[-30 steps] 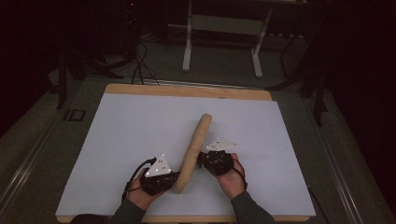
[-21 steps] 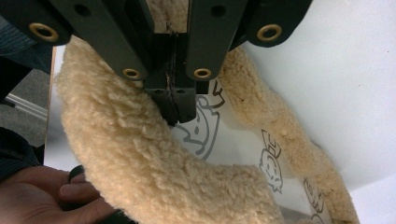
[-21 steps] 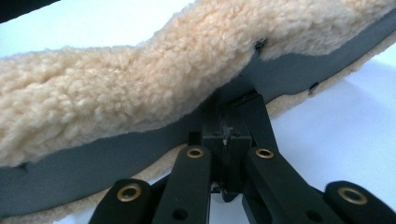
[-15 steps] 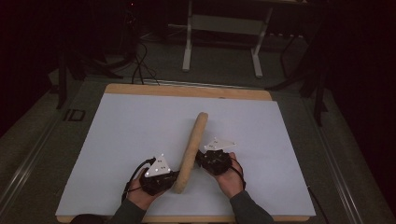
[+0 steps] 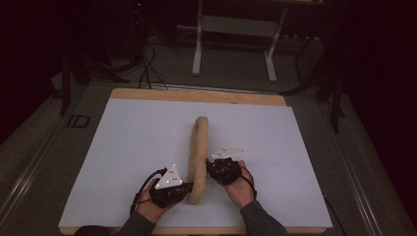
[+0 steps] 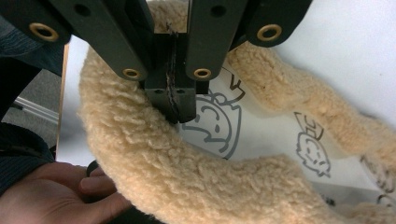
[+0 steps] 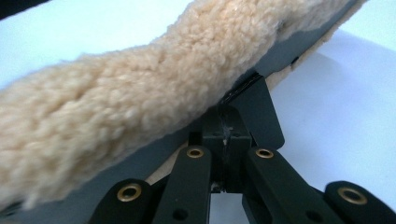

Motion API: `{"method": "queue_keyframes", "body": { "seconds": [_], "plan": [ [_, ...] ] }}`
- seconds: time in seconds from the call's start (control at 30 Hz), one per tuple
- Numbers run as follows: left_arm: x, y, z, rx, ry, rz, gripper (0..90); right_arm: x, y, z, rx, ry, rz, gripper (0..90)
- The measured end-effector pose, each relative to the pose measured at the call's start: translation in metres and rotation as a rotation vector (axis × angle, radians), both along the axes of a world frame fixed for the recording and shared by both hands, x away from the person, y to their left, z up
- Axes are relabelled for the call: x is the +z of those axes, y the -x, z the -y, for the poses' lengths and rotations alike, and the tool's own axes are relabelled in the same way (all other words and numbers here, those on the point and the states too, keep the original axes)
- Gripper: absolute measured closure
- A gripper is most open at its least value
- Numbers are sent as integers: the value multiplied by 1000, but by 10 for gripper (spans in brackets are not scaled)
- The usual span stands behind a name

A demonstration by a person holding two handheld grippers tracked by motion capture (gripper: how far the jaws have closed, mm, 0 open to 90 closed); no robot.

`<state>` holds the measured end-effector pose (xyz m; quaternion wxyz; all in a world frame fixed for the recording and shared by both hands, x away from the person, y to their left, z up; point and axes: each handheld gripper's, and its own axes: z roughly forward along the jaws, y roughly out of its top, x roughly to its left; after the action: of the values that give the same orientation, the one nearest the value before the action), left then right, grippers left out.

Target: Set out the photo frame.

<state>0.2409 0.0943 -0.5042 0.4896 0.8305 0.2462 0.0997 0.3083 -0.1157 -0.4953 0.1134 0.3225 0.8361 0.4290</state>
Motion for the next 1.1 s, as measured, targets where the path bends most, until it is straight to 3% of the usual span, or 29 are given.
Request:
{"method": "queue_keyframes", "body": {
  "seconds": [0.83,1.1],
  "plan": [
    [-1,-1,6,26,7,20,900,3,5,-5,146,-41,-43,900],
    [-2,-1,9,25,-3,34,883,3,3,-3,151,-42,-56,900]
  ]
}}
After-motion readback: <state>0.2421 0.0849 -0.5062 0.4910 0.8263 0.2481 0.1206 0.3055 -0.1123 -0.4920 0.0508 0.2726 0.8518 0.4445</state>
